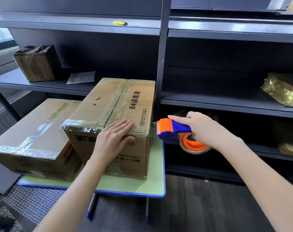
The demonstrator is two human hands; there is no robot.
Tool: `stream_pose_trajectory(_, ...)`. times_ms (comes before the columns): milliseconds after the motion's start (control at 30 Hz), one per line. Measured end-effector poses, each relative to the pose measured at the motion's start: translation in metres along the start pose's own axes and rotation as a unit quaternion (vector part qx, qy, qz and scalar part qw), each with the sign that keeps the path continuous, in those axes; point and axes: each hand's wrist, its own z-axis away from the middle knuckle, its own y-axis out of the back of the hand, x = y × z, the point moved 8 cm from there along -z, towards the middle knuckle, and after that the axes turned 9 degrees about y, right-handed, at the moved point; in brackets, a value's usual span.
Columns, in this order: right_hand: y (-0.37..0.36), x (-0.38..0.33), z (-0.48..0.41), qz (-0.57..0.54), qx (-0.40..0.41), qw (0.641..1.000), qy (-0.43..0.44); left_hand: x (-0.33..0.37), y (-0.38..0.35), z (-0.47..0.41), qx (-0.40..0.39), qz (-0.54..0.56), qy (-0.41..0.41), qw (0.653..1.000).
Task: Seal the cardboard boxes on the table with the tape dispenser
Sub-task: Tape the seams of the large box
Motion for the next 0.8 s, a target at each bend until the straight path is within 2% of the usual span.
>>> stream_pose_trajectory(200,0.001,0.005,0.004,0.028,-0.006,1.000,-0.002,0.001,-0.002,-0.001,-0.025,-0.005,0.017,1.000)
stream_pose_trajectory(400,-0.019,-0.008,-0.002,0.026,-0.018,0.999,0.017,0.018,0.003,-0.001,-0.018,-0.018,0.054,0.998)
stream_pose_trajectory(467,-0.022,-0.011,-0.008,0.046,-0.021,0.998,0.032,0.031,0.005,-0.005,-0.022,-0.028,0.044,0.998)
stream_pose_trajectory(633,-0.027,-0.011,-0.016,0.037,-0.032,0.998,0.044,0.071,-0.015,-0.005,-0.074,0.000,-0.048,0.996)
stream_pose_trajectory(733,-0.031,-0.007,-0.019,0.068,-0.039,0.996,0.046,0.071,-0.016,-0.007,-0.051,0.029,-0.027,0.998)
stream_pose_trajectory(800,-0.047,-0.004,-0.011,0.128,-0.087,0.986,0.069,0.068,-0.012,-0.009,-0.026,0.046,-0.015,0.998)
